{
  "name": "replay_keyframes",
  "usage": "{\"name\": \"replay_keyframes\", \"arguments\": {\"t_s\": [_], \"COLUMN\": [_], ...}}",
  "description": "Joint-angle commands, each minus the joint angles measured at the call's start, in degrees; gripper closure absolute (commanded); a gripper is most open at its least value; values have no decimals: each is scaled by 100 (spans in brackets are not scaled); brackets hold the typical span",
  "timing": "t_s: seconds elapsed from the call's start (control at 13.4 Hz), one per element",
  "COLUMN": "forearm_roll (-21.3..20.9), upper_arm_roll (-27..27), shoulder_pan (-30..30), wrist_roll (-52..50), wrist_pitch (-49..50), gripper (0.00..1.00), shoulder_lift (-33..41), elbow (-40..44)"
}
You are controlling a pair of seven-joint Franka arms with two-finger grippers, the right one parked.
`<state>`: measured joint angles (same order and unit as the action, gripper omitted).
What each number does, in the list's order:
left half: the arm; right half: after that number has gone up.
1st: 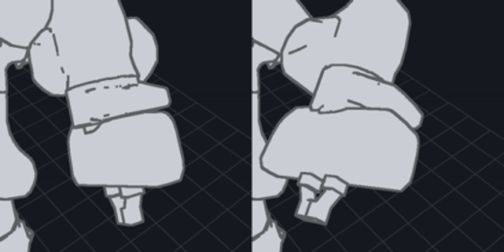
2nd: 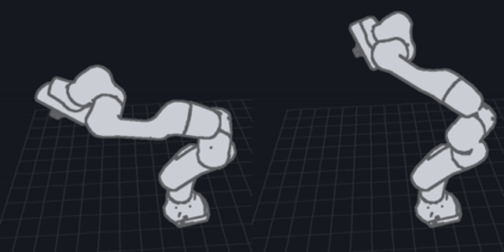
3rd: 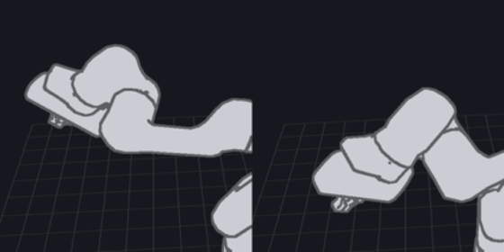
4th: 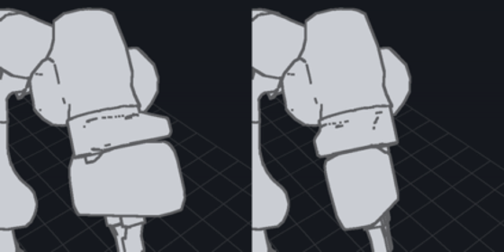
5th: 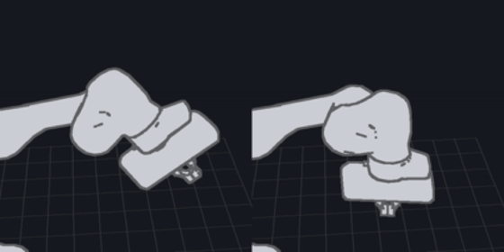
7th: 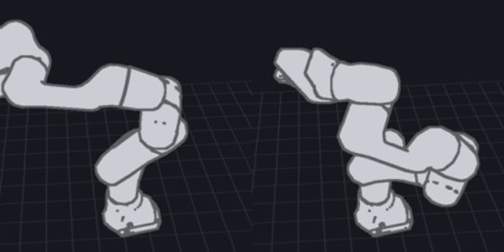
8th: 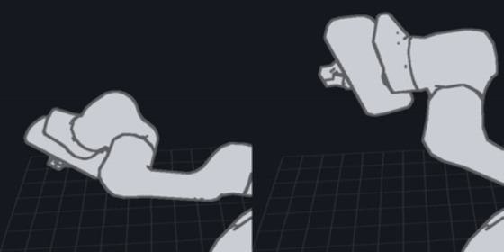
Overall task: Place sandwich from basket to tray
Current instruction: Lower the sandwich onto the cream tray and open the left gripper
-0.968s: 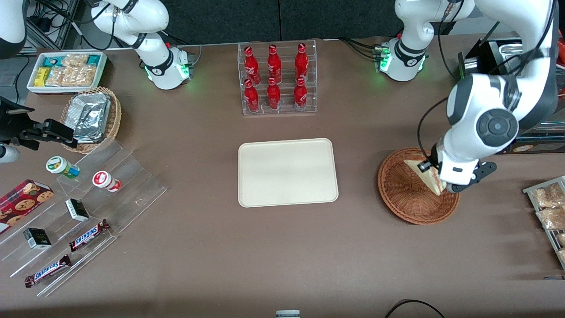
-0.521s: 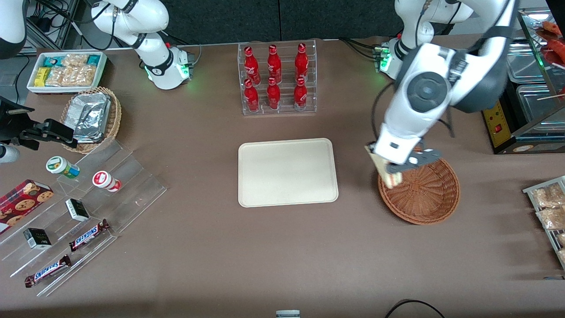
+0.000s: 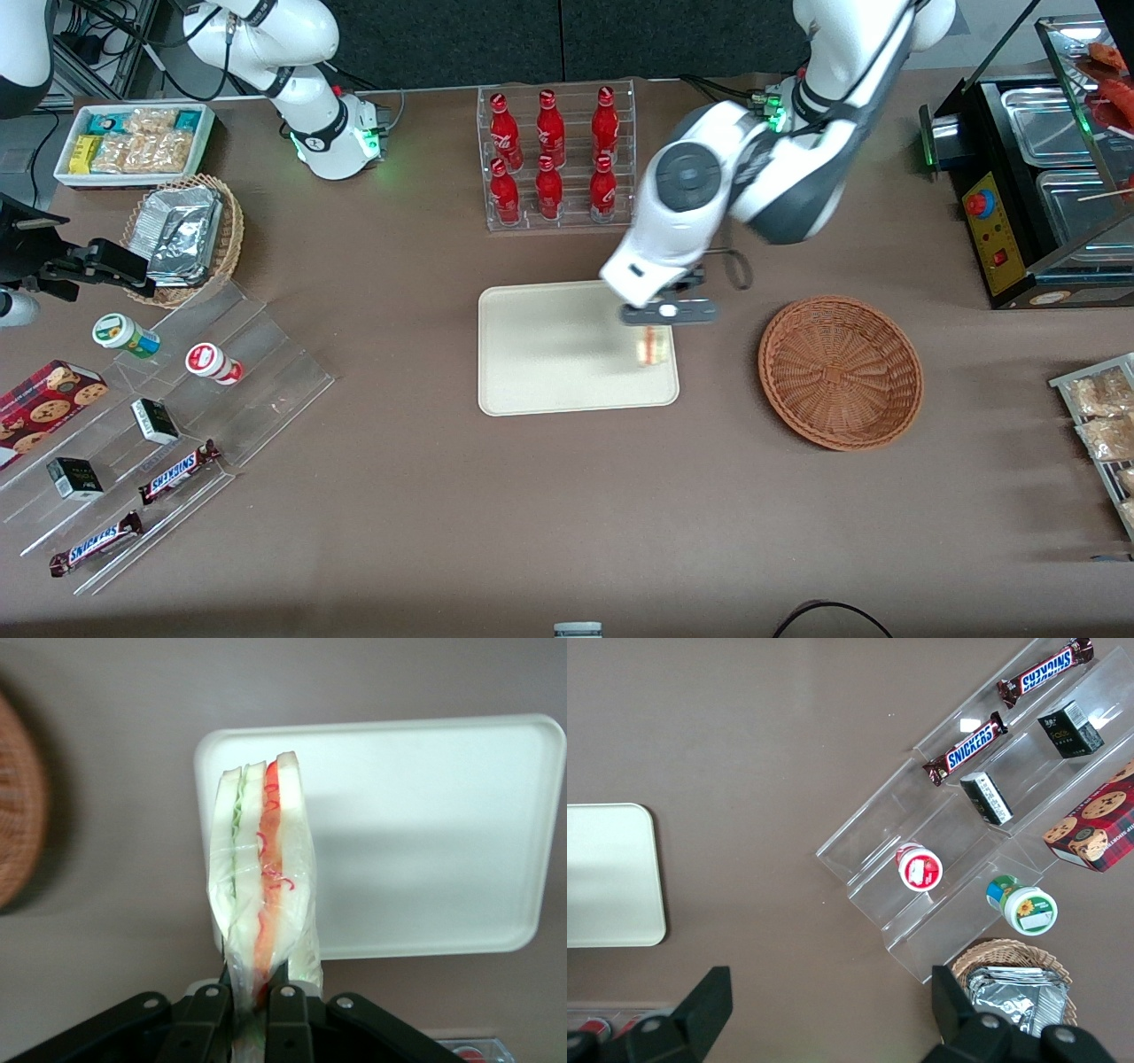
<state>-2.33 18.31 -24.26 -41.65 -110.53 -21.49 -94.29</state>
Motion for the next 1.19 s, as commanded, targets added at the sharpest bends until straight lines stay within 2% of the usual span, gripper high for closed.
{"name": "replay_keyframes", "arguments": {"t_s": [0.0, 0.22, 0.52, 0.67, 1.04, 1.12], "forearm_roll": [-407, -549, -637, -926, -980, -971], "upper_arm_roll": [-47, -55, -90, -73, -81, -82], "shoulder_pan": [-377, -685, -896, -923, -1037, -1037], "wrist_roll": [-325, -475, -651, -791, -871, -871], "wrist_pitch": [67, -143, -566, -575, -838, -838], "gripper": [100, 100, 100, 100, 100, 63], "shoulder_lift": [-872, -1471, -1761, -1885, -2034, -2052], "elbow": [788, 1184, 1185, 1185, 1149, 1158]}}
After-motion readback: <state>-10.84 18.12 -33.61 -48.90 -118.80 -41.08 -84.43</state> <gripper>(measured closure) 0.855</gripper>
